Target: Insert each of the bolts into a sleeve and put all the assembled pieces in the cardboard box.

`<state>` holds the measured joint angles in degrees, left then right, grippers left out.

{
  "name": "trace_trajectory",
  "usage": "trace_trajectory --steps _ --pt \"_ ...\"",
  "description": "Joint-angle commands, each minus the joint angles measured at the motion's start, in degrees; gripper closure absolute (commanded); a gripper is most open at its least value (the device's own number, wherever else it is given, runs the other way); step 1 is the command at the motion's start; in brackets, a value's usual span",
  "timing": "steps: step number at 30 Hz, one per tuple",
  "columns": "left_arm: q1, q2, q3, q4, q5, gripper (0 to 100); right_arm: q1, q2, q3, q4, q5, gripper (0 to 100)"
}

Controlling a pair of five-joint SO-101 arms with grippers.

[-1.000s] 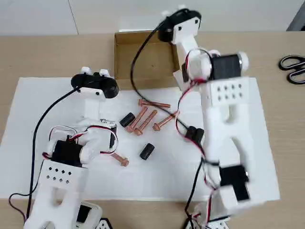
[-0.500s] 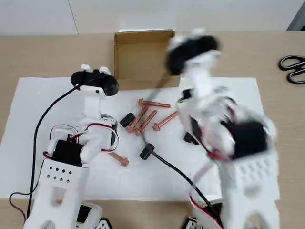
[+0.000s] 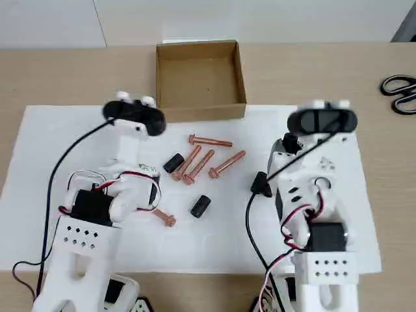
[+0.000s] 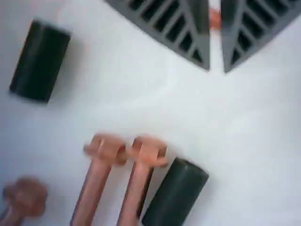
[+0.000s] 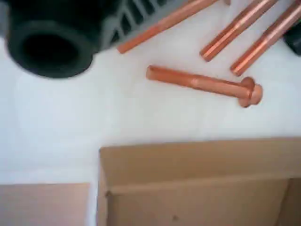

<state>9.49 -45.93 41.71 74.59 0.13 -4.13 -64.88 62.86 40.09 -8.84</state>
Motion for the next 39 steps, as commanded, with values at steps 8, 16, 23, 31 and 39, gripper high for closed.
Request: trace_trajectory --steps 8,16,23,31,39 --pt "-4.7 -0.1 -11.1 8.1 -42.1 99 -0.3 -3.1 12.3 -8.0 -0.4 99.4" --pt "-4.7 -0.6 -10.1 6.1 -71.6 99 -0.3 -3.4 17.9 -8.1 -0.5 99.4" --pt "-1.4 0.0 -4.4 6.2 -85.9 99 -0.3 -3.5 18.5 -8.1 -0.5 99.4" --pt "-6.5 13.7 -11.1 7.7 -86.0 99 0.0 -3.5 18.6 -8.1 -0.5 99.4" --pt "-8.8 32.4 -33.2 25.7 -89.5 99 4.9 -3.6 18.6 -9.2 -0.6 99.4"
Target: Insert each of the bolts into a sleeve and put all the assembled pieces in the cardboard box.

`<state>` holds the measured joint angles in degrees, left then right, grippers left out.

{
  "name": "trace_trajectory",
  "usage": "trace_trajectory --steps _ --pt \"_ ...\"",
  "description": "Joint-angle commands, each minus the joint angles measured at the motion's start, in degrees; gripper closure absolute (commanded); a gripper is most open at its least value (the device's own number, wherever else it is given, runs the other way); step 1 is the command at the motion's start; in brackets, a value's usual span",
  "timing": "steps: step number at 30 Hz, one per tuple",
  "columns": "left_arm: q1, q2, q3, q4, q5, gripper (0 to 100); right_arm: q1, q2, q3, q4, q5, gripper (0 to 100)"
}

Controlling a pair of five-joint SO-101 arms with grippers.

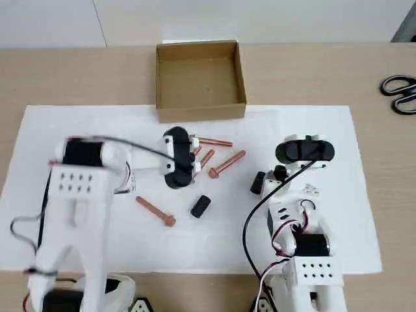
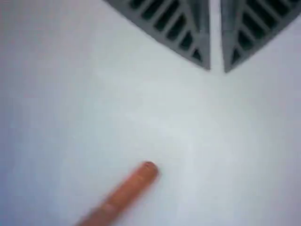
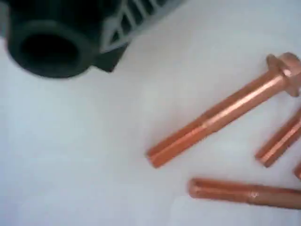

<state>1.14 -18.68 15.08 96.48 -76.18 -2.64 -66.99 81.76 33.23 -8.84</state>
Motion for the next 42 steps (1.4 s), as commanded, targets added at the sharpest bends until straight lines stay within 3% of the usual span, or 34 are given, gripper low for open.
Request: trace_trajectory --steps 1,6,18,34,42 --pt "-0.4 6.8 -6.9 3.9 -13.5 99 5.3 -1.5 -0.1 -3.2 -0.6 99.4" --pt "2.5 12.5 -6.4 3.9 -16.0 99 10.7 -1.5 -0.3 -5.0 -0.6 99.4" --pt "11.3 23.8 -5.8 4.0 -18.3 99 10.9 -1.5 -0.3 -4.5 -0.5 99.4" --pt "12.0 23.9 0.8 4.0 -15.3 99 10.9 -1.5 -0.4 -4.9 -0.4 99.4" --pt "11.7 23.8 0.7 4.0 -11.4 88 10.9 -1.5 -0.4 -4.9 -0.4 99.4"
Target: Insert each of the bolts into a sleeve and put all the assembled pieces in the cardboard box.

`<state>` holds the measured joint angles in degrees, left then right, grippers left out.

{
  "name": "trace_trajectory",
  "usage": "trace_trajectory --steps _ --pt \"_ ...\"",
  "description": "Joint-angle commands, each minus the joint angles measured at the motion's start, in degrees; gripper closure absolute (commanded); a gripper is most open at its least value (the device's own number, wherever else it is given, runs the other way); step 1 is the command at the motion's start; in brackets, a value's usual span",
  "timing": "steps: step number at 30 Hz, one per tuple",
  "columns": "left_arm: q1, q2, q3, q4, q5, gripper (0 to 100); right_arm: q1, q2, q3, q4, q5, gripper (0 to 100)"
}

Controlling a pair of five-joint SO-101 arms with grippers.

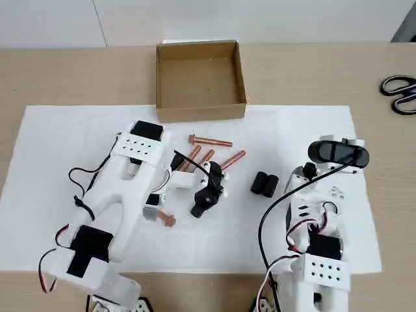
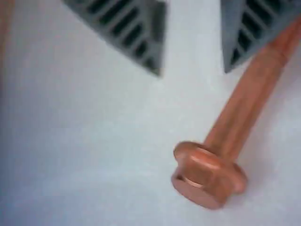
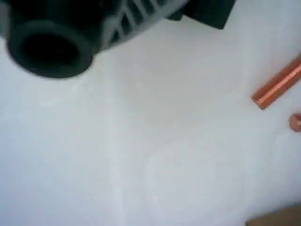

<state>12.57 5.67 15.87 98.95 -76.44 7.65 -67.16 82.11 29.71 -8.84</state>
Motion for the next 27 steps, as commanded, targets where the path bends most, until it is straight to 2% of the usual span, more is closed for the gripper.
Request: trace_trajectory --steps 1,27 --pt "0.3 -0.5 0.0 1.5 -10.8 88 0.7 -1.3 -0.7 -1.4 -0.4 99.4" --pt "2.2 0.0 -0.8 1.4 -10.0 87 0.5 -1.3 -0.7 -1.4 -0.4 99.4"
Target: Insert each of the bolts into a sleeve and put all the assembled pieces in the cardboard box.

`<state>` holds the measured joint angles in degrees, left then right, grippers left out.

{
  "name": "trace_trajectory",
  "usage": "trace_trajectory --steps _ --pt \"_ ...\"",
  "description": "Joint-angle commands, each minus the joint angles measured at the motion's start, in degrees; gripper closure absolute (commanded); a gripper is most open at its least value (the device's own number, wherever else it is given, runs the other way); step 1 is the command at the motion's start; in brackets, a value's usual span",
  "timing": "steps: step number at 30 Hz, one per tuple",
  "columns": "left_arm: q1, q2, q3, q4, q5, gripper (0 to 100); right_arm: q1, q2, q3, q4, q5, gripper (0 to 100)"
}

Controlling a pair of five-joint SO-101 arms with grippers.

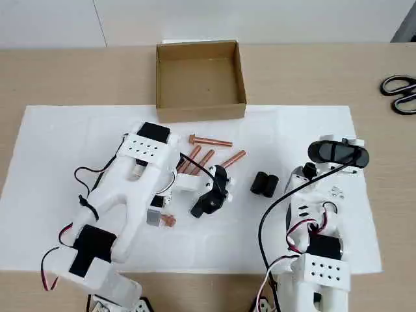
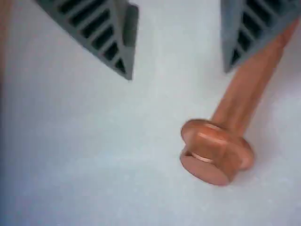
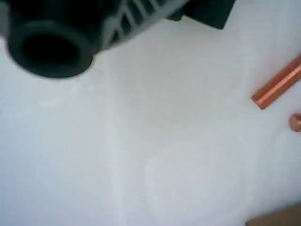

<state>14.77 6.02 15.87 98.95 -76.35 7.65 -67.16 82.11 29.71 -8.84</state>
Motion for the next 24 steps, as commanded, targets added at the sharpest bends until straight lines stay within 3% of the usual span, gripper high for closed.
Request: trace_trajectory --steps 1,10,24 --pt "0.0 -0.4 -0.8 1.4 -10.1 85 0.5 -1.3 -0.7 -1.4 -0.4 99.4" --pt "-0.1 -0.2 -3.4 1.0 -10.3 82 0.4 -1.3 -0.6 -1.5 -0.4 99.4" --pt "0.0 0.2 -1.5 -6.4 -12.8 82 0.4 -1.3 -0.5 -1.5 -0.3 99.4"
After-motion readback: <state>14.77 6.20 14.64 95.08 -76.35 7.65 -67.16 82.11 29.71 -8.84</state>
